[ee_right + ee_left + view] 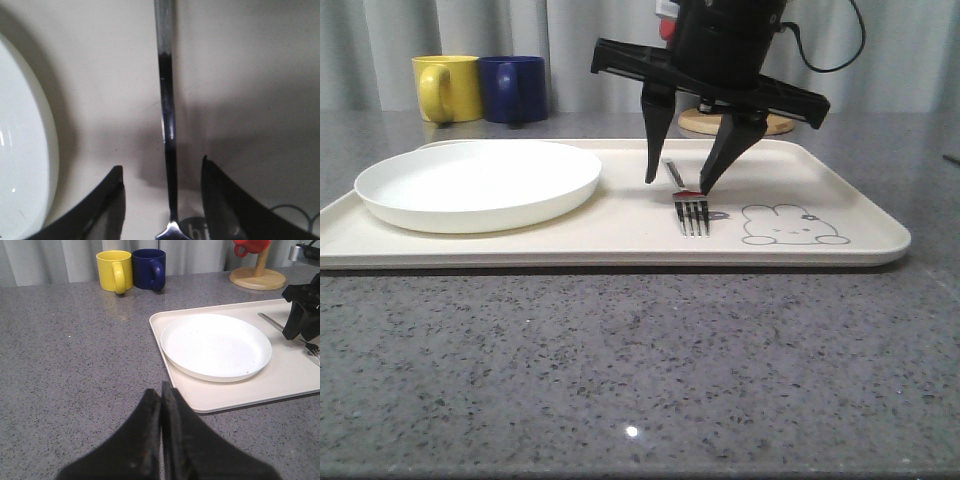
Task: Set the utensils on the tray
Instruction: 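Lower the fork onto the tray beside the plate and release, then move the right gripper back to the steel chopsticks and grasp them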
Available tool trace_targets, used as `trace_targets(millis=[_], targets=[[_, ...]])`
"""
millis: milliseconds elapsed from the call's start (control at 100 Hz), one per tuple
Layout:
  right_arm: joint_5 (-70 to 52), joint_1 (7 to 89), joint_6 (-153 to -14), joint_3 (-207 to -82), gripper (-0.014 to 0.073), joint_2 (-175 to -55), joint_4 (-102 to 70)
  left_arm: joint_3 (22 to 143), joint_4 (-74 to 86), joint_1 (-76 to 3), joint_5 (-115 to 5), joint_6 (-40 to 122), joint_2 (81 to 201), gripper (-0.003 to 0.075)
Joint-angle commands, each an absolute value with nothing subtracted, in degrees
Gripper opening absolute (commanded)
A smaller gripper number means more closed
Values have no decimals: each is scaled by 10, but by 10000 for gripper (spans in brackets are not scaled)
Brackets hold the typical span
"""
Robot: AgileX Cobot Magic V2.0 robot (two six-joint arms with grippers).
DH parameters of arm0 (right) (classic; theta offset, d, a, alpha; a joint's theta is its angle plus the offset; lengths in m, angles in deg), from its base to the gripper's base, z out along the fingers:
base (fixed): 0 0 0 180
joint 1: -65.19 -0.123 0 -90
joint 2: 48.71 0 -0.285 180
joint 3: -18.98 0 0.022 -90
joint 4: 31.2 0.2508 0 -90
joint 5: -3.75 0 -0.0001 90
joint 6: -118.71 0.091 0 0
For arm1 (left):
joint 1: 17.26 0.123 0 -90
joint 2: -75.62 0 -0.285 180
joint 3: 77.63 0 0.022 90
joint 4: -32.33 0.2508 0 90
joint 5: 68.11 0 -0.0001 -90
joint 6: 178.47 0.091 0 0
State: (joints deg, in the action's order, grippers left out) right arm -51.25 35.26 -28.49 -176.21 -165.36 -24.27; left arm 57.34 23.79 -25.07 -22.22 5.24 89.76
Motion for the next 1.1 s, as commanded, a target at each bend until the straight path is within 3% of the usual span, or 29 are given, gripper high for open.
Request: trace_targets(millis=[0,270,580,1090], targets=[[-506,353,-291,-1784,390,-1611,-259,587,232,-254,-261,53,904,-19],[-580,373,-361,-1784,390,-1543,-376,587,232,-254,-261,53,904,-19],[-666,511,-486,-1777,390,-1533,-335,587,232,-254,-261,53,904,-19],[-693,698,-621,-1762,390,-1549,-259,587,232,-254,-261,53,904,-19]])
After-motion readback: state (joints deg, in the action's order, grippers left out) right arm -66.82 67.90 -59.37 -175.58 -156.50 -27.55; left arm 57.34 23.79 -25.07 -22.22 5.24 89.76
